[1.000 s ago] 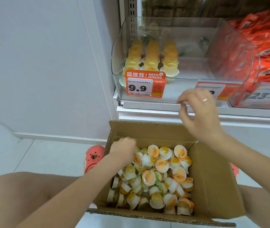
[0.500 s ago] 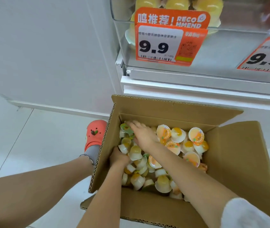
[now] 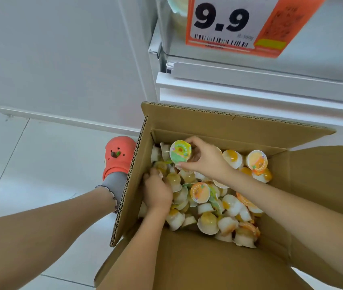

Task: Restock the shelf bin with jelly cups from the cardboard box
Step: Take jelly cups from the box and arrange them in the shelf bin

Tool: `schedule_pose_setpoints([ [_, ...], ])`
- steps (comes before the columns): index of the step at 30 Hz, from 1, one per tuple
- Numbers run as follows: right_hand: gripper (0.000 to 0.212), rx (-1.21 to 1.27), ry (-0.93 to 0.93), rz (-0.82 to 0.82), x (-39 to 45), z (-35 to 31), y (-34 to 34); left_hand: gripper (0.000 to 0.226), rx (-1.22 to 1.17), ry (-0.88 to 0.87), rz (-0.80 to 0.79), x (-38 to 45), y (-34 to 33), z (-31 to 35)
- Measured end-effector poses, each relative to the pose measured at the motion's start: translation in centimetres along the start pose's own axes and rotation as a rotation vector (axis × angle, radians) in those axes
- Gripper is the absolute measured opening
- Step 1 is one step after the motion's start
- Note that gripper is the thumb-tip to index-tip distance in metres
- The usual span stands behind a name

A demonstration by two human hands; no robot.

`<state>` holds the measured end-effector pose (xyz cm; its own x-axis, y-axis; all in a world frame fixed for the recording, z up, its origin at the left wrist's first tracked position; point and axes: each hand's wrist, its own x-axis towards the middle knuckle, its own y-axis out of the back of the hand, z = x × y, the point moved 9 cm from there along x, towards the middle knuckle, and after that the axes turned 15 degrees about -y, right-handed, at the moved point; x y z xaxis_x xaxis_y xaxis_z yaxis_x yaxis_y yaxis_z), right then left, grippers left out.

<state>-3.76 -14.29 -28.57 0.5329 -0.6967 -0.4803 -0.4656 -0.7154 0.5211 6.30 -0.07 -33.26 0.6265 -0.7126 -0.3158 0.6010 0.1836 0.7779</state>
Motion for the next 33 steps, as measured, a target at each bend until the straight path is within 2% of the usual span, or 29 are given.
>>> schedule_pose_setpoints([
  [1, 0.049, 0.101, -0.07, -0.013, -0.9, 1.1, 0.9, 0.024, -0.141, 0.086, 0.014, -0.1, 0.2, 0.1],
  [3, 0.041, 0.166, -0.154, -0.068, -2.7, 3.1, 1.2, 0.03, -0.675, 0.406, -0.056, -1.4, -1.2, 0.5],
  [4, 0.04, 0.133, -0.173, -0.106, -3.8, 3.9, 0.6, 0.036, -0.967, 0.578, -0.208, -2.9, -2.7, 2.0],
  [5, 0.041, 0.105, -0.184, -0.157, -5.1, 4.5, -0.4, 0.04, -1.149, 0.67, -0.379, -4.5, -3.7, 3.6],
  [6, 0.044, 0.091, -0.193, -0.209, -6.4, 5.0, -1.5, 0.04, -1.232, 0.693, -0.521, -5.9, -4.2, 4.8],
  [8, 0.056, 0.092, -0.207, -0.269, -8.4, 5.7, -3.3, 0.033, -1.194, 0.72, -0.634, -7.8, -4.7, 4.3],
  [9, 0.06, 0.103, -0.214, -0.253, -8.9, 6.3, -3.6, 0.03, -1.176, 0.759, -0.624, -8.3, -4.7, 3.3],
  [10, 0.061, 0.131, -0.23, -0.193, -9.2, 7.1, -3.4, 0.028, -1.186, 0.808, -0.595, -8.8, -4.5, 2.4],
  [12, 0.052, 0.141, -0.278, 0.028, -9.4, 9.6, -1.3, 0.026, -1.161, 0.856, -0.521, -8.9, -4.2, 0.4],
  [14, 0.047, -0.072, -0.289, 0.184, -9.4, 12.0, 0.5, 0.03, -1.137, 0.869, -0.454, -8.5, -3.8, -0.8],
  [18, 0.068, -0.608, -0.263, 0.011, -8.4, 14.4, -1.0, 0.029, -1.233, 0.85, -0.404, -8.2, -2.8, 0.3],
  [22, 0.075, -0.816, -0.328, 0.045, -6.9, 13.9, -2.5, 0.023, -1.303, 0.797, -0.415, -8.4, -3.0, 1.4],
  [27, 0.064, -0.755, -0.387, 0.132, -6.7, 13.9, -2.7, 0.025, -1.347, 0.755, -0.427, -7.7, -3.4, 1.3],
  [31, 0.061, -0.426, -0.29, 0.129, -8.3, 13.5, -1.8, 0.032, -1.378, 0.727, -0.438, -7.4, -3.1, 1.7],
  [33, 0.05, -0.239, -0.191, 0.095, -10.1, 11.8, -0.7, 0.031, -1.384, 0.675, -0.446, -7.0, -2.6, 2.4],
])
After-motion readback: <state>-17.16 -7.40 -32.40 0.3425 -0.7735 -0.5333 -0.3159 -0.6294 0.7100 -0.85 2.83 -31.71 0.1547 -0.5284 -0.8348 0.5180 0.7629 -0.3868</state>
